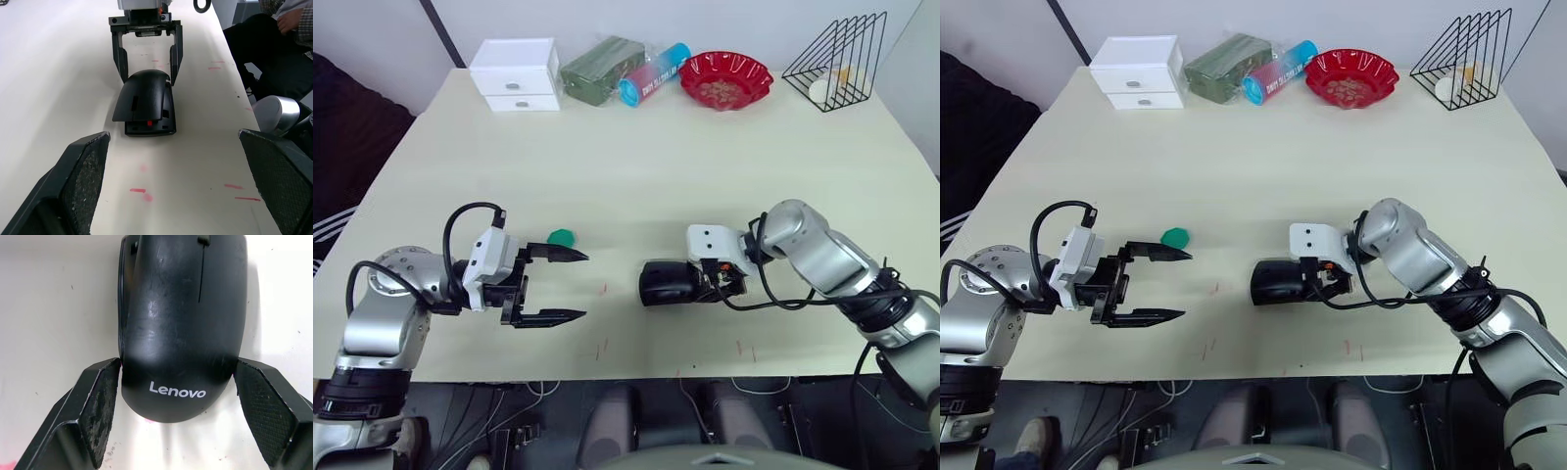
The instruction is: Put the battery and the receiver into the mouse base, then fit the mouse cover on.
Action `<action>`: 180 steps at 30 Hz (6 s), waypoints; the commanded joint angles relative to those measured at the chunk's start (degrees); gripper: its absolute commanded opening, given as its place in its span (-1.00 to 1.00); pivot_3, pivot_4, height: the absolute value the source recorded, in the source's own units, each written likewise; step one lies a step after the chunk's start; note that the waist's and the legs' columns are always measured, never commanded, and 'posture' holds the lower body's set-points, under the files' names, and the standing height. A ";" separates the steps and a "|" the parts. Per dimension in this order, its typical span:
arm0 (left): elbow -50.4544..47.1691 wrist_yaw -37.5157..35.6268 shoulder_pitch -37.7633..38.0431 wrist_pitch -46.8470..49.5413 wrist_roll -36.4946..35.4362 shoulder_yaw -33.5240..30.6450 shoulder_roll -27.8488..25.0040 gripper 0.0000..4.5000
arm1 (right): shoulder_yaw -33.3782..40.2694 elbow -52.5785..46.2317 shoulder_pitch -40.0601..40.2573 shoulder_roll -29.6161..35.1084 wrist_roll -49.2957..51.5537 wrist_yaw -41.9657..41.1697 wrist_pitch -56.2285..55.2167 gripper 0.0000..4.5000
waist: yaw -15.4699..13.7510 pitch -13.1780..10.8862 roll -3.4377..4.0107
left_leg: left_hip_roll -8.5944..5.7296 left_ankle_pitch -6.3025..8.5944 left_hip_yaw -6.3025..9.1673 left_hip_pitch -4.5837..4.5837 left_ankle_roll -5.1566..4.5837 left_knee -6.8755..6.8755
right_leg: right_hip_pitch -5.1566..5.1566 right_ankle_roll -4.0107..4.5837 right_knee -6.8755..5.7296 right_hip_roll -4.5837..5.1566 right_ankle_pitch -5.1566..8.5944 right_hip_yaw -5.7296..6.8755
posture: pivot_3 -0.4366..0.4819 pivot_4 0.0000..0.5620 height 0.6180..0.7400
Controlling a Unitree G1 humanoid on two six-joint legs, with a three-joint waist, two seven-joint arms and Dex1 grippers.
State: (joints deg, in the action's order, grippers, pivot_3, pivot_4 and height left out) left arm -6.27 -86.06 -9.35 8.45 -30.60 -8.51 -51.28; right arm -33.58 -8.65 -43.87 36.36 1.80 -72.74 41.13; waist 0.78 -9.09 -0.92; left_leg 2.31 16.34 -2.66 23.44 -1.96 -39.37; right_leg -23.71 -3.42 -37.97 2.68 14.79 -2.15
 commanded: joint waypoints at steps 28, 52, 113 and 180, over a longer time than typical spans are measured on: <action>-0.07 -0.99 -0.90 -0.82 -0.27 -0.37 -0.95 1.00 | 5.34 -4.05 3.33 2.49 4.08 3.20 -1.43 0.07 | 0.00 0.00 0.00 | -0.01 0.00 0.00 0.06 0.00 -0.03 | -0.03 0.00 -0.01 0.00 0.00 0.03 | -0.05 -0.47 1.00; 0.38 -1.17 -0.74 -0.96 -0.38 -0.38 -0.99 1.00 | -5.36 -17.87 -7.07 2.74 -4.18 5.09 16.09 0.07 | 0.01 0.00 0.01 | -0.01 -0.02 0.10 0.28 0.03 -0.08 | -0.28 0.00 -0.06 0.01 0.00 0.06 | -0.05 -0.47 1.00; 0.08 -1.18 -0.50 -0.36 -0.51 -0.53 -1.11 1.00 | -14.28 -18.53 -13.53 2.40 1.46 13.03 26.94 0.62 | 0.14 0.00 0.01 | -0.01 -0.02 0.11 0.28 0.03 -0.08 | -0.30 0.00 -0.08 0.02 0.00 0.07 | -0.05 -0.47 1.00; 1.12 -0.92 -1.05 -0.16 -0.75 -0.91 -1.11 1.00 | 8.37 -3.86 8.45 -10.30 10.24 14.56 -11.60 -0.10 | 0.02 0.07 -0.11 | -0.03 -0.12 0.02 0.28 0.19 -0.11 | -0.21 0.00 -0.13 0.00 -0.01 0.21 | -0.05 -0.47 1.00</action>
State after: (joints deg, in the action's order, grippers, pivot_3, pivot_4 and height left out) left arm -3.65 -87.08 -10.49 8.29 -30.59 -8.33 -51.64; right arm -25.05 -11.94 -33.91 26.32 12.30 -58.09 28.93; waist 0.80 -9.02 -1.04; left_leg 2.29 16.22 -2.65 23.72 -1.76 -39.48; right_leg -23.92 -3.41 -38.10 2.68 14.78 -1.94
